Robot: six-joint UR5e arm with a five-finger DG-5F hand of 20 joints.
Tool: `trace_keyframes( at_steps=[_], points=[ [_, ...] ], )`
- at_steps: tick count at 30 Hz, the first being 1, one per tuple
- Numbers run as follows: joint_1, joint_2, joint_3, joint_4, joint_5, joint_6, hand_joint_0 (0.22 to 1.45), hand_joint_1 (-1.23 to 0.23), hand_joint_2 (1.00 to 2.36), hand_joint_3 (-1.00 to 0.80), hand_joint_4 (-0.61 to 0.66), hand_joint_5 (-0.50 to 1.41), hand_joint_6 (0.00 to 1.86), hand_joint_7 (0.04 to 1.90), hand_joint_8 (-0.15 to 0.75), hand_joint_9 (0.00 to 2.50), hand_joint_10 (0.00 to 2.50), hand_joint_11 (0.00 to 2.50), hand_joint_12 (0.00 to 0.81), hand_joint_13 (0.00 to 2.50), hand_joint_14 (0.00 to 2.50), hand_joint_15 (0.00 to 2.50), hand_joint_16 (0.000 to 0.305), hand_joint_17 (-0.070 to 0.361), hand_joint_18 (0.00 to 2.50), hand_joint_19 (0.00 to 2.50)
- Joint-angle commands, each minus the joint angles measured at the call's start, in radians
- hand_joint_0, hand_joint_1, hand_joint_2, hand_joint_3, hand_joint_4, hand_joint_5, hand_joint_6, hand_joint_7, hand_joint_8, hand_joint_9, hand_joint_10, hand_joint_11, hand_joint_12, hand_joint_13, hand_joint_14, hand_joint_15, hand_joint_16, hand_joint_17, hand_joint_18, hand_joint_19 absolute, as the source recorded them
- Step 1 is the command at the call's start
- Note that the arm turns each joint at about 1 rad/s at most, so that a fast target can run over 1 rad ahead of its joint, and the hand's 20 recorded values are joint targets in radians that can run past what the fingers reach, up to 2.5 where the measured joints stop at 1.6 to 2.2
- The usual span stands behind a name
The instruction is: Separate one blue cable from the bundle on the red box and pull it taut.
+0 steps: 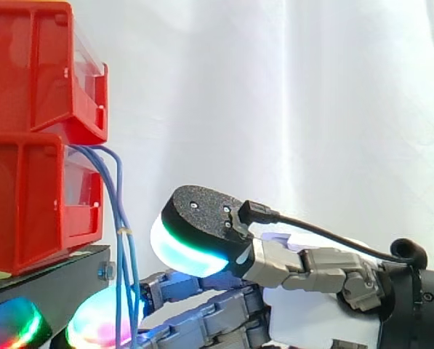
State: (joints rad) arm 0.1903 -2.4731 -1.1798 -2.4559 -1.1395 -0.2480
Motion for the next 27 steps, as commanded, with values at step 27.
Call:
trace_keyframes(
  at_steps=[27],
  points=[
    [0.04, 0.014, 0.025, -0.014, 0.033, 0.088, 0.57, -0.77, 1.01, -0.28, 0.11, -0.13, 0.77, 0.9, 0.333, 1.05, 0.01, 0.5, 0.411, 0.79, 0.01, 0.27, 0.054, 0.122, 0.59, 0.07]
  ],
)
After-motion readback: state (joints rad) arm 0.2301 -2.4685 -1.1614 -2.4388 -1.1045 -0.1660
